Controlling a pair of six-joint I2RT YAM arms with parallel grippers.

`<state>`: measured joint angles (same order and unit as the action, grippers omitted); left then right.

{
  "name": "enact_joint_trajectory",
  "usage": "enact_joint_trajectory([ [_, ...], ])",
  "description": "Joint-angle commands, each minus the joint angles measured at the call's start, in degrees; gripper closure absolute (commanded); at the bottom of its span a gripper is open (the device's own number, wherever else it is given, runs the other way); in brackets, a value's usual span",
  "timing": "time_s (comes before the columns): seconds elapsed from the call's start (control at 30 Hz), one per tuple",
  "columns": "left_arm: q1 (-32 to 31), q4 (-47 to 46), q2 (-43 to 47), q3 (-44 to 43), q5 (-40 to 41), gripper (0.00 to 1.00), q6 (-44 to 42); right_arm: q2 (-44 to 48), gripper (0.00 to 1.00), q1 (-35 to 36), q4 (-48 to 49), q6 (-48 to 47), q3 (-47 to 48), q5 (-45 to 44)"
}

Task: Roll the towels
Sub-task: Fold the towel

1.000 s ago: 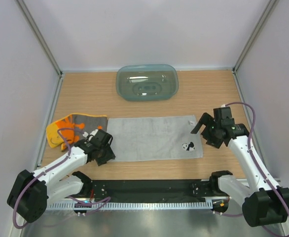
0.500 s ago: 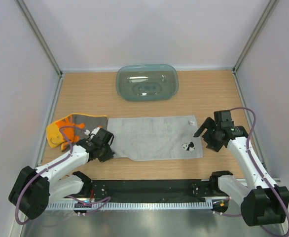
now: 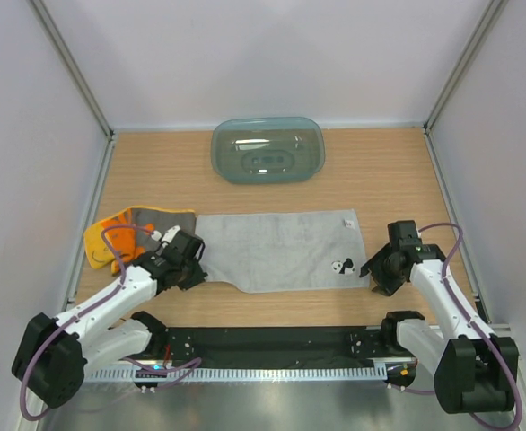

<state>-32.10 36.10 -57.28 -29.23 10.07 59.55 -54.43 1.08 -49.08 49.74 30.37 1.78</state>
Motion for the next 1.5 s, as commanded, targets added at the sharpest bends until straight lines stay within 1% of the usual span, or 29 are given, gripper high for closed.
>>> enact_joint_trajectory([
  [0.0, 0.5, 1.7, 1.7, -1.6, 1.5, 1.00, -0.8, 0.0, 0.44, -0.2, 1.1, 1.2, -0.6, -1.5],
  [0.07, 0.5, 1.8, 2.1, -1.5, 1.5, 1.00, -0.8, -0.5, 0.45, -0.2, 1.8, 1.2, -1.4, -1.5],
  [0.1, 0.5, 1.7, 2.3, -1.5, 1.5, 1.00, -0.8, -1.0, 0.45, -0.2, 2.1, 1.1, -1.6, -3.8],
  [0.17, 0.5, 1.7, 2.3, -1.4, 1.4, 1.00, -0.7, -2.3, 0.45, -0.2, 3.8, 0.8, -2.4, -4.4],
  [0.4, 0.5, 2.3, 2.3, -1.9, 1.6, 1.00, -0.8, -7.0, 0.55, -0.2, 8.4, -0.2, -3.5, -4.0],
  [0.43, 0.5, 2.5, 2.2, -1.9, 1.7, 1.00, -0.7, -7.1, 0.61, -0.2, 8.7, -0.2, -3.6, -4.1],
  [0.5, 0.5, 2.4, 2.1, -1.9, 1.9, 1.00, -0.6, -7.4, 0.65, -0.2, 9.4, -0.3, -3.7, -3.5],
  [0.57, 0.5, 2.5, 1.9, -1.9, 1.9, 1.00, -0.5, -7.6, 0.75, -0.2, 10.0, -0.6, -3.8, -3.1],
  [0.63, 0.5, 2.5, 1.8, -1.9, 2.0, 1.00, -0.3, -7.9, 0.80, -0.2, 10.2, -1.0, -3.8, -2.6],
  [0.67, 0.5, 2.5, 1.8, -1.9, 2.1, 1.00, -0.3, -7.9, 0.89, -0.2, 10.4, -1.1, -3.7, -2.5],
  [0.73, 0.5, 2.5, 2.0, -2.0, 2.1, 1.00, -0.1, -7.5, 0.96, -0.2, 10.4, -1.5, -3.4, -2.5],
  [0.77, 0.5, 2.7, 2.2, -2.0, 2.2, 1.00, -0.1, -7.3, 0.99, -0.2, 10.2, -1.5, -3.3, -0.6],
  [0.93, 0.5, 4.1, 3.1, -2.5, 2.2, 1.00, 0.0, -3.7, 0.99, -0.2, 9.4, -2.4, -2.1, 1.2],
  [1.03, 0.5, 5.3, 4.1, -2.6, 1.7, 1.00, 0.7, -1.4, 0.99, -0.1, 7.1, -2.8, -0.6, 1.3],
  [1.2, 0.5, 7.3, 6.6, -2.4, -0.6, 1.00, 1.9, 4.9, 0.99, -0.2, -1.4, -3.9, 3.6, -3.3],
  [1.4, 0.5, 13.0, 11.5, -4.1, -1.0, 1.00, 2.9, 11.3, 0.99, -0.2, -8.1, -1.7, 6.8, -2.6],
  [1.47, 0.5, 13.4, 12.5, -4.7, -1.5, 1.00, 3.1, 12.9, 0.99, -0.2, -7.8, -1.7, 7.2, -2.5],
])
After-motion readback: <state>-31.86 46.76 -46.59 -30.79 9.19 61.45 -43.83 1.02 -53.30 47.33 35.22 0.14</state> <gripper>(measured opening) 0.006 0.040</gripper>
